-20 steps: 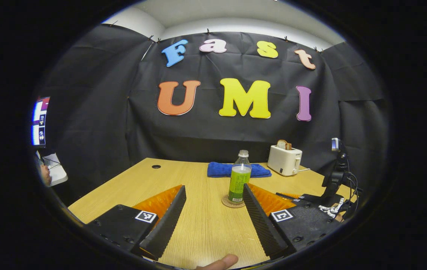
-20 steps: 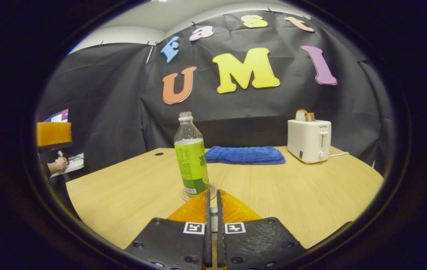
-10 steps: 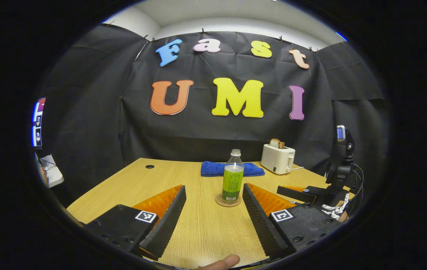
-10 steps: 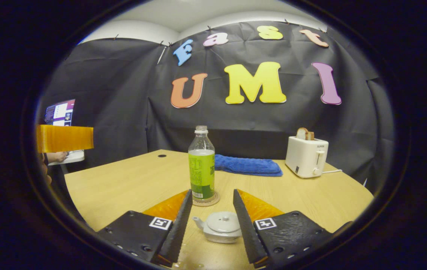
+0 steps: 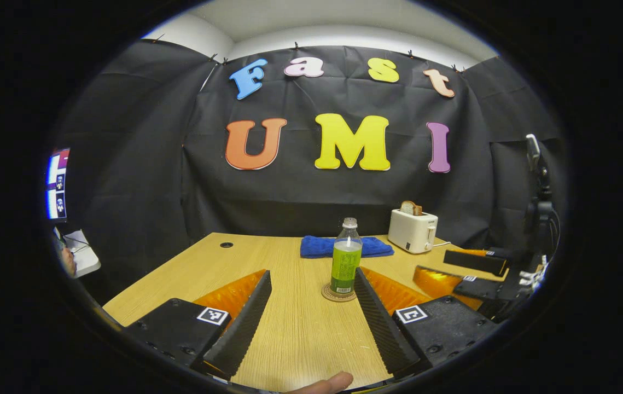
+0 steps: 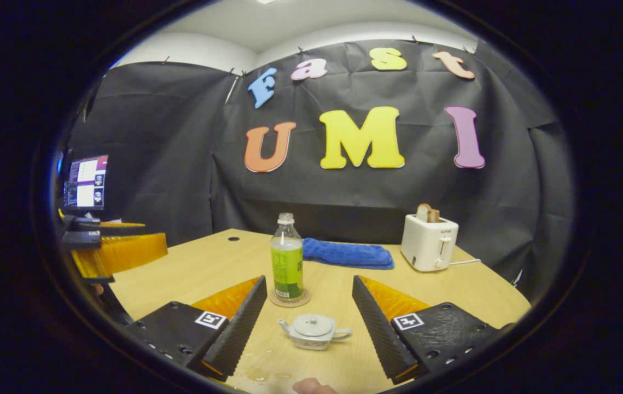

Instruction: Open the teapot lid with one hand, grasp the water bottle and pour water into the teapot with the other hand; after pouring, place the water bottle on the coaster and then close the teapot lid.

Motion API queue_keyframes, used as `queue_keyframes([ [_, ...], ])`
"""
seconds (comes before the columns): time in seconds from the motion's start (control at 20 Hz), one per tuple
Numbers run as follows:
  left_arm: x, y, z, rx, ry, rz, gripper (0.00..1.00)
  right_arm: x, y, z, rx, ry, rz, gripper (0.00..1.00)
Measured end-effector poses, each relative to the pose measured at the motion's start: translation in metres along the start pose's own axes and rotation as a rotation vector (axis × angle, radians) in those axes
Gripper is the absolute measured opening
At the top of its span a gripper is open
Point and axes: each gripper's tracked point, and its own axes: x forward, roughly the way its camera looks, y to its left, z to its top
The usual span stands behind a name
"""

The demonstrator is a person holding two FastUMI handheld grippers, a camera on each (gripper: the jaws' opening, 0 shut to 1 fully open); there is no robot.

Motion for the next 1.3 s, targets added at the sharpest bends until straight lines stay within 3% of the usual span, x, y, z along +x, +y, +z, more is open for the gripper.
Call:
queue_keyframes([
  [0.55, 0.001, -0.010, -0.001, 0.032, -0.010, 0.086, 0.95, -0.082, -0.101, 0.057, -0.041, -0.093, -0.136, 0.94],
  [0.8, -0.001, -0.013, 0.006, 0.063, -0.042, 0.132, 0.95, -0.101, -0.126, 0.041, -0.027, -0.082, -0.134, 0.95],
  [1.3, 0.003, -0.017, 0.001, 0.012, -0.053, 0.165, 0.95, -0.101, -0.145, 0.008, 0.000, -0.043, -0.131, 0.95],
])
